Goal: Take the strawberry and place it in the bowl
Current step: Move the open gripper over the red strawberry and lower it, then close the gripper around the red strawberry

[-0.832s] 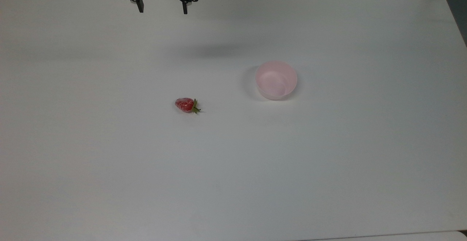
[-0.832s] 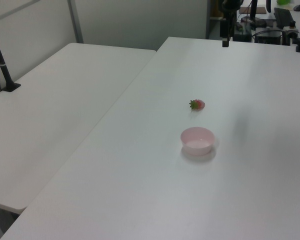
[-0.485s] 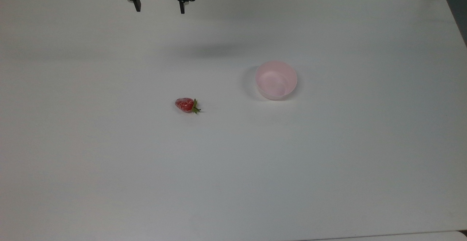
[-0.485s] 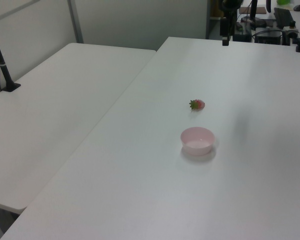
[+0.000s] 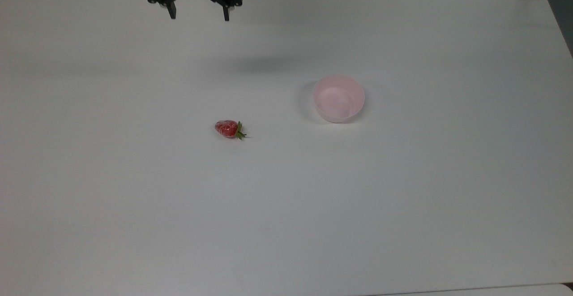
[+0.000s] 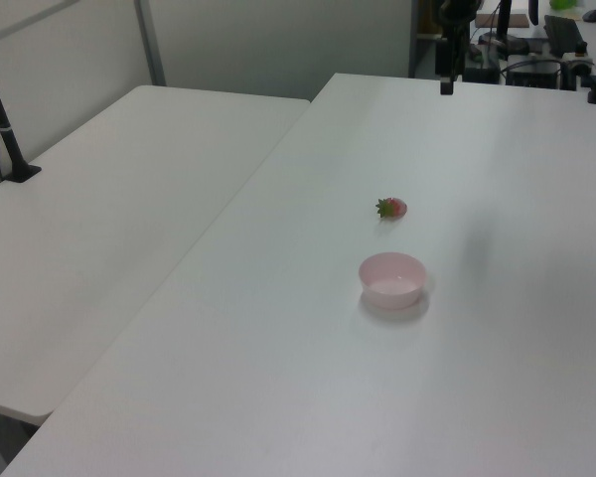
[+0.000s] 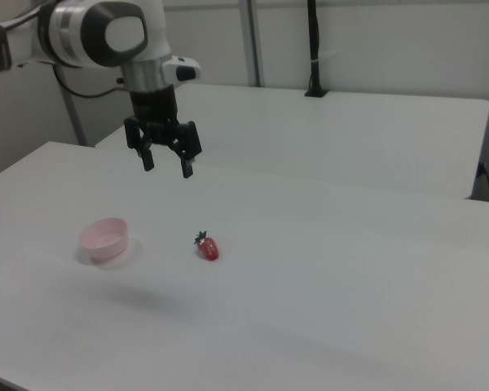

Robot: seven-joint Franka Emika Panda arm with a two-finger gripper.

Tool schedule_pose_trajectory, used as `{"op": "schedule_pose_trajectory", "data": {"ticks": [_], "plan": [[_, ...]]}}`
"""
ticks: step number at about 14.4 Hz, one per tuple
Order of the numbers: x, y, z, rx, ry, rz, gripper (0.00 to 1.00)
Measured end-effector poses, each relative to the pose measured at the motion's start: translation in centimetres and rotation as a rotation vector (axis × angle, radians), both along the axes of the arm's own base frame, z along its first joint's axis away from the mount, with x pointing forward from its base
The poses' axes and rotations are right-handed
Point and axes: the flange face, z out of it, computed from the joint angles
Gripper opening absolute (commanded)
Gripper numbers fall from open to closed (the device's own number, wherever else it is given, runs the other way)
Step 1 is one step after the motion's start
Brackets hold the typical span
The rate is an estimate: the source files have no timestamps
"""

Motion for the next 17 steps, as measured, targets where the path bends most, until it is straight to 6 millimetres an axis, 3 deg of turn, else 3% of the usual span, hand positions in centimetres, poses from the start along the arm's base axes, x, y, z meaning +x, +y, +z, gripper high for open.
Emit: {"op": "schedule_pose_trajectory", "data": {"ticks": [3,6,9,11,14,17], "plan": [[3.2,0.2,-2.9,-0.012,-0.028,0.059,1.0],[7.2,-0.1,-8.1,-0.03,-0.041,0.215,1.0],[10.3,0.6,-14.1,-0.052,-0.041,0.48,1.0],[11.0,1.9,-17.2,-0.055,0.001,0.656,1.0],[11.1,4.8,-20.1,-0.044,0.055,0.814,0.99],[11.1,6.5,-22.0,-0.039,0.084,0.855,0.86]]}}
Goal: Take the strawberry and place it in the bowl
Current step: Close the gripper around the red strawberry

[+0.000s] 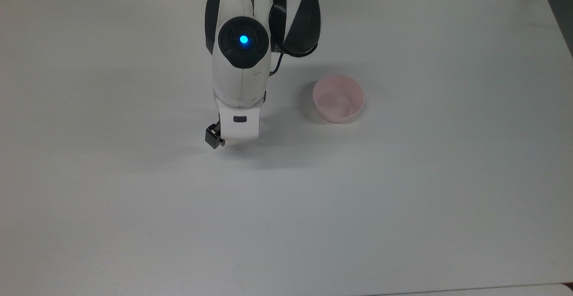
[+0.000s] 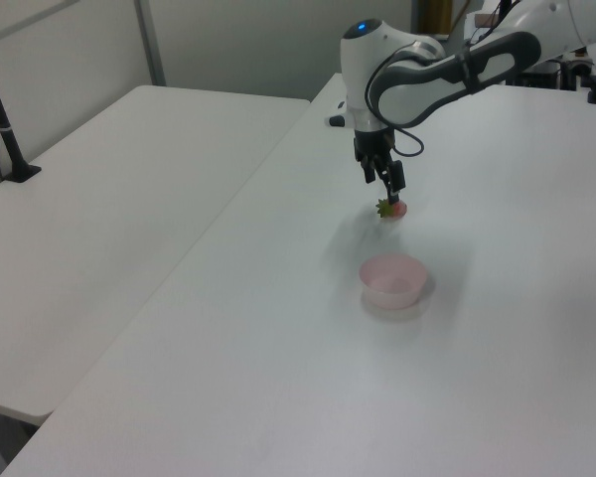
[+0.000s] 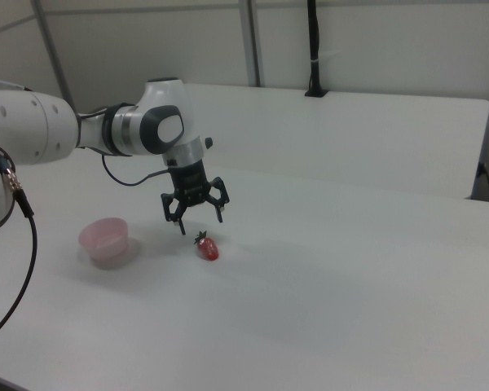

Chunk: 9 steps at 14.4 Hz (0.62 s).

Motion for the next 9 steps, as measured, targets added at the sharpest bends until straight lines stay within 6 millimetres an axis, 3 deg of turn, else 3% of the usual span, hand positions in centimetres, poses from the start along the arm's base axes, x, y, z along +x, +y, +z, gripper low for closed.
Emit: {"op": "schedule_pose_trajectory", "data": {"ticks": [5,9], "plan": [[0.0,-0.3,-3.3,-0.015,0.045,-0.003,0.73],[0.0,-0.3,-4.8,-0.022,0.062,-0.001,0.54]]}}
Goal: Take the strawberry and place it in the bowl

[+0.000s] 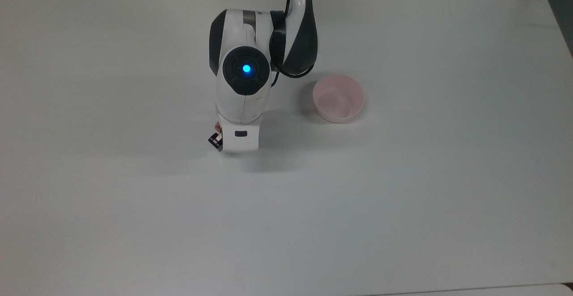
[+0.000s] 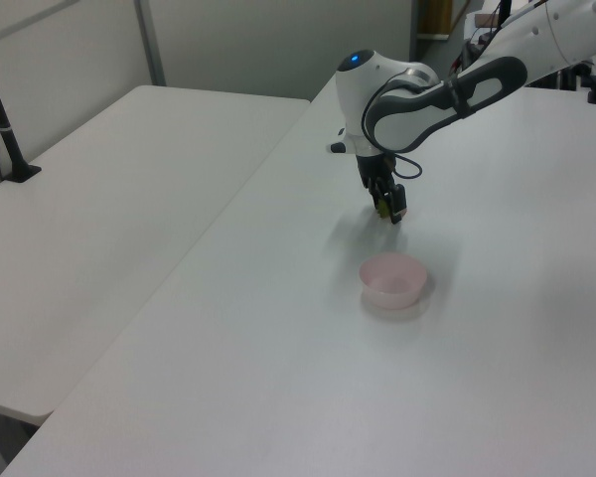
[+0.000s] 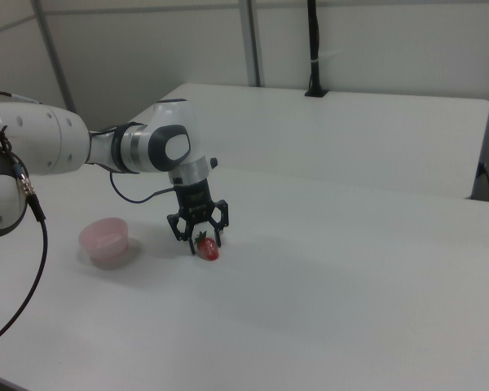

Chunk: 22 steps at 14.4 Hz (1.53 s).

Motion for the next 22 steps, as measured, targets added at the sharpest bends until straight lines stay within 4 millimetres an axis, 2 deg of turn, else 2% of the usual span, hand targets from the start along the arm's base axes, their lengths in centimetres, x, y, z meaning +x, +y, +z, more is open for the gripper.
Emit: {"op": "schedule_pose_trajectory", "data": {"ticks": [2,8,14,17,19,20,22], "plan": [[0.0,-0.1,0.1,-0.001,-0.003,0.001,0.5],[0.2,-0.2,0.6,0.001,-0.011,0.011,0.46],[0.2,-0.5,4.2,0.01,-0.063,0.005,0.46],[0.2,-0.1,7.5,0.022,-0.112,-0.031,0.46],[-0.3,1.7,9.4,0.03,-0.107,-0.064,0.46],[-0.7,3.3,10.0,0.031,-0.102,-0.074,0.46],[-1.5,8.1,10.7,0.034,-0.109,-0.089,0.46]]}}
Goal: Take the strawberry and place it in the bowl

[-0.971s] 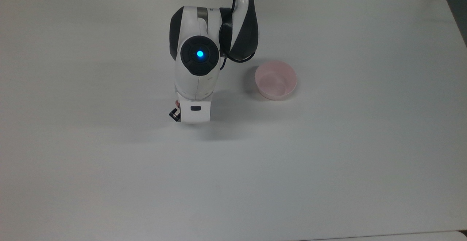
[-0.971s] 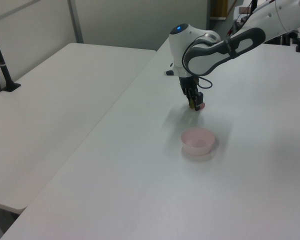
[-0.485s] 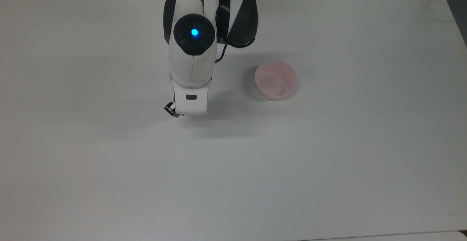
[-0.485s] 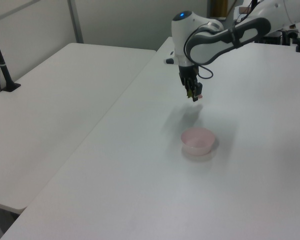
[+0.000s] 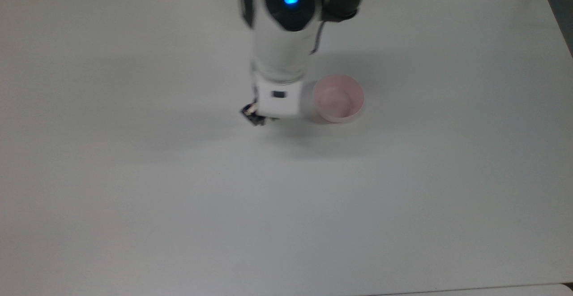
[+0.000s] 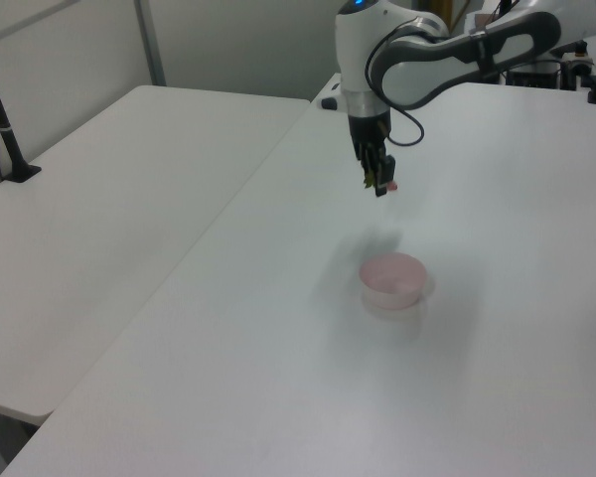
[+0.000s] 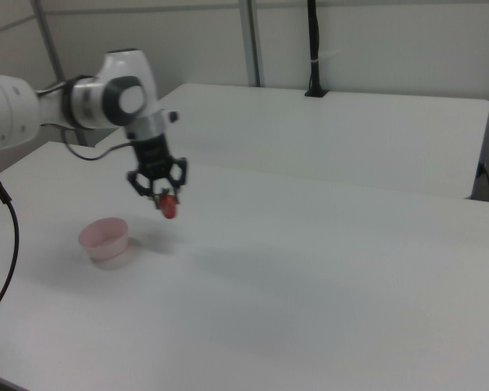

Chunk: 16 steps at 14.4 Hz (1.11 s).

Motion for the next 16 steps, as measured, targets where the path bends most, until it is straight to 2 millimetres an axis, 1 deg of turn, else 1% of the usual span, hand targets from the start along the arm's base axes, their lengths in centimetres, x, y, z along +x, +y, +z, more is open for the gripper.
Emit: {"op": "schedule_pose_trajectory", "data": {"ticks": [2,3,4,5,6,7,8,10,12,14,16], "plan": [[-1.3,5.9,0.1,-0.001,-0.01,-0.006,0.46],[-2.0,8.5,-0.1,-0.003,-0.014,-0.008,0.47],[-3.1,12.0,-0.4,-0.006,-0.015,-0.006,0.47],[-3.9,13.9,-0.8,-0.01,-0.013,-0.002,0.48],[-4.4,15.2,-1.4,-0.015,-0.006,0.001,0.54],[-4.7,15.8,-2.0,-0.021,0.002,0.003,0.92],[-4.9,16.0,-3.2,-0.031,0.019,0.001,1.0],[-4.8,15.8,-4.5,-0.043,0.033,-0.011,1.0],[-4.7,15.7,-4.9,-0.048,0.035,-0.029,1.0],[-4.6,15.6,-4.4,-0.048,0.017,-0.091,1.0],[-4.6,15.3,-2.5,-0.044,-0.024,-0.269,1.0]]}}
